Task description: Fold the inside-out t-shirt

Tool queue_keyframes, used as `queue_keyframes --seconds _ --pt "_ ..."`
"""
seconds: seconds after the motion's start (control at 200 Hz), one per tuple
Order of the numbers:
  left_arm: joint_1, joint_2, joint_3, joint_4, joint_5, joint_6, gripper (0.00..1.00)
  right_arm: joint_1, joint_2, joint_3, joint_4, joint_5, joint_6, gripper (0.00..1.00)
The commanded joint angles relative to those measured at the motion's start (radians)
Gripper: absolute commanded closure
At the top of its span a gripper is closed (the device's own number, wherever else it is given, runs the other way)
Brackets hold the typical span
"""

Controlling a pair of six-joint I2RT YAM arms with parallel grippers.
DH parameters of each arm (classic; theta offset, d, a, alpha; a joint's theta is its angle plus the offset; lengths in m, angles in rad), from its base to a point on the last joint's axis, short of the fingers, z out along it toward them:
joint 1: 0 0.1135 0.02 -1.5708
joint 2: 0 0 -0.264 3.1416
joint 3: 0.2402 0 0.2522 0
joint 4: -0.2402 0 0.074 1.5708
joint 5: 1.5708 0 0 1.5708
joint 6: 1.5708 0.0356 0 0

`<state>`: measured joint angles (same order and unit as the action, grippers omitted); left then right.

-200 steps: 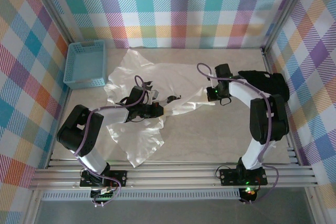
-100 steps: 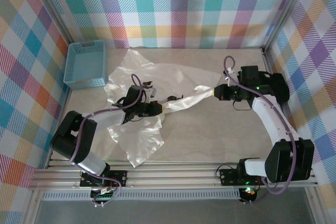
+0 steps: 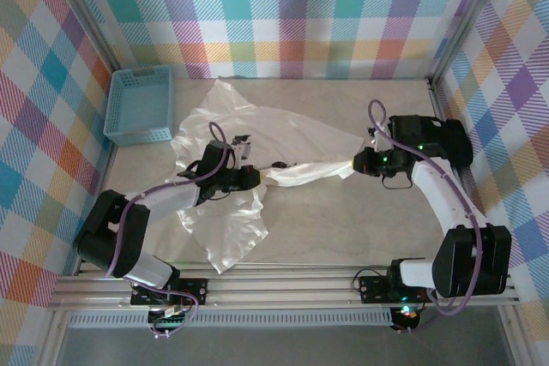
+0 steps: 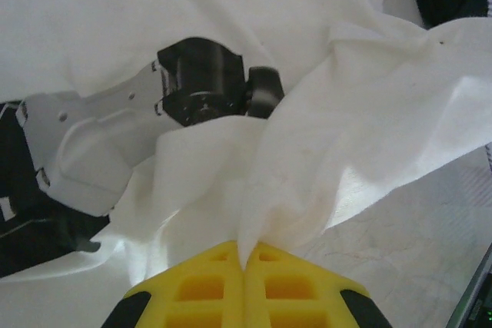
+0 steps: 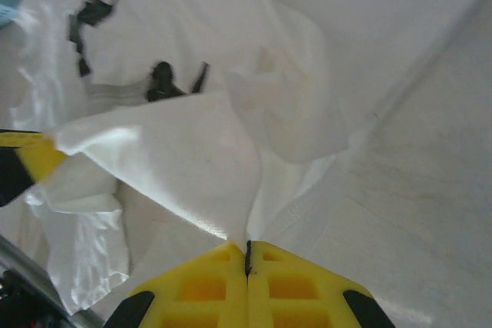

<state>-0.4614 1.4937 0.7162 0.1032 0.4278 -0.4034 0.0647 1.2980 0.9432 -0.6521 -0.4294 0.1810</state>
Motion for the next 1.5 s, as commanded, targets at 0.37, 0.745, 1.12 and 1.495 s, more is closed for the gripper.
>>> queue_keyframes --seconds 0.37,0.745,1.12,1.495 --pt "-0.088 0.067 -0.044 -0.083 0.003 0.053 1.00 0.035 -0.095 -0.342 0.159 0.116 0.292 0.73" --pt "-0.097 0.091 -0.029 -0.067 -0.012 0.046 1.00 0.136 -0.003 -0.262 0.197 0.134 0.152 0.55" --pt "-0.097 0.086 -0.034 -0.053 -0.011 0.042 1.00 0.201 0.095 -0.227 0.197 0.170 0.159 0.67" --pt "-0.117 0.094 -0.019 -0.035 0.037 0.061 0.99 0.178 -0.071 -0.155 0.100 0.227 0.120 1.00"
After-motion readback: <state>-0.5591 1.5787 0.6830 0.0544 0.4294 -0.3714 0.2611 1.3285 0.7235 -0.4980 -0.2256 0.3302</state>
